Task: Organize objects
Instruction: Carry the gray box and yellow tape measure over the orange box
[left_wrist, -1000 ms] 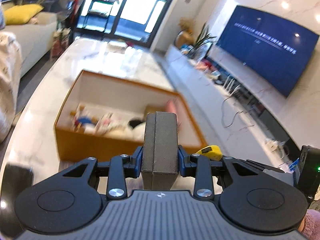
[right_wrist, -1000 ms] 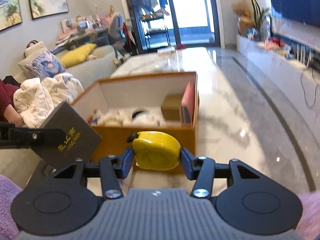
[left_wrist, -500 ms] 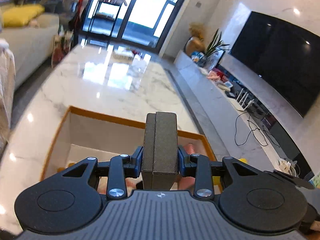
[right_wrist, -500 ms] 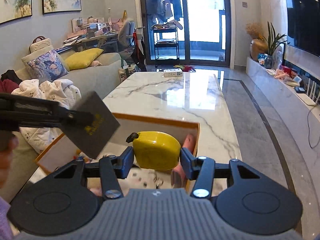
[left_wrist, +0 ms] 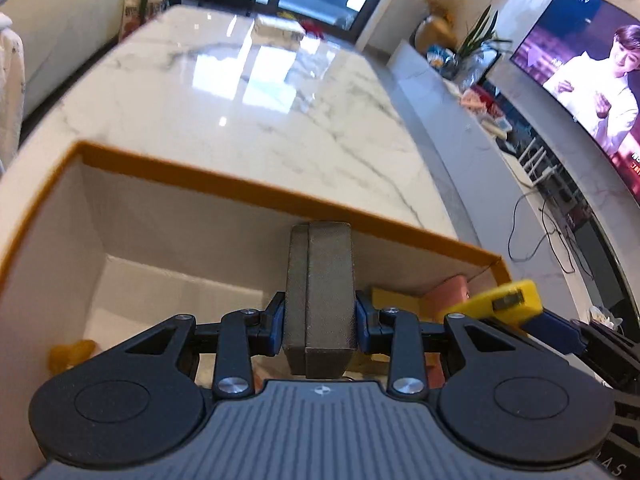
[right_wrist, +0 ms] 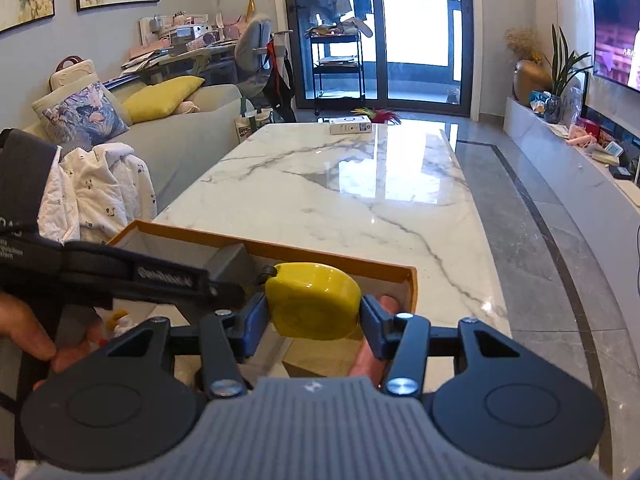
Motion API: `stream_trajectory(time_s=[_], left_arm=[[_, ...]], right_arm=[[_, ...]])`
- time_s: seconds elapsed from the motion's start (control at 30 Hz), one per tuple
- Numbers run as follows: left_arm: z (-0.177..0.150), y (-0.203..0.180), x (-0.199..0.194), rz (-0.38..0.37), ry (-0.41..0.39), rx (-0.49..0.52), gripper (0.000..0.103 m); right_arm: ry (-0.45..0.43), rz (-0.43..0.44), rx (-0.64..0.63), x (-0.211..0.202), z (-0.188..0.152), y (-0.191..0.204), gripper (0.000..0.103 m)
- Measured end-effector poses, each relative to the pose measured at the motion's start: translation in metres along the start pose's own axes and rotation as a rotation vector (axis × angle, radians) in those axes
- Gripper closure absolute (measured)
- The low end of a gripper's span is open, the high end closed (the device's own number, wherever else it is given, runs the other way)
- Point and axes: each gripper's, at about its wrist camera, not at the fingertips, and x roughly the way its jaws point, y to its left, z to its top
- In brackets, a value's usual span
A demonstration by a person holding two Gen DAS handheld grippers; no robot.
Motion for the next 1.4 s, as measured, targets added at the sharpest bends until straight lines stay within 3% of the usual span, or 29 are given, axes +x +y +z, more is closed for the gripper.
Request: stream_trajectory(time_s=[0.13, 0.33, 0.53, 0.9, 0.97, 1.07, 1.27, 1.4], left_arm=[[0.001, 0.005, 0.015, -0.054, 0.072, -0.074, 0.065], [0.003, 0.018, 0.027, -0.063, 0.129, -0.136, 0.064], [0.006, 0.013, 0.017, 0.056, 0.128, -0.05, 0.042], [0.004, 0.011, 0.012, 0.12, 0.173, 0.01, 0.037], [0.004, 0.008, 0.013, 0.106, 0.172, 0.035, 0.047], [0.007, 0.004, 0.019, 0.088, 0.173, 0.035, 0.048], [0.014, 0.009, 0.032, 0.058, 0.223, -0.02, 0.041], [0.016, 0.004, 0.035, 0.073, 0.242, -0.004, 0.039]], right_arm=[[-0.012, 0.003, 0.035, 0.006, 0.0, -0.004, 0.051], [-0.013, 0.008, 0.056, 0.006, -0.004, -0.009, 0.051], [-0.022, 0.007, 0.057, 0.006, -0.005, -0.009, 0.051], [-0.023, -0.005, 0.068, 0.0, -0.008, -0.013, 0.05], [-0.02, 0.0, 0.079, 0.0, -0.009, -0.015, 0.05], [-0.019, 0.0, 0.081, 0.001, -0.01, -0.016, 0.05], [-0.02, 0.008, 0.074, 0.002, -0.01, -0.014, 0.05], [-0.022, 0.011, 0.061, 0.001, -0.011, -0.013, 0.05]])
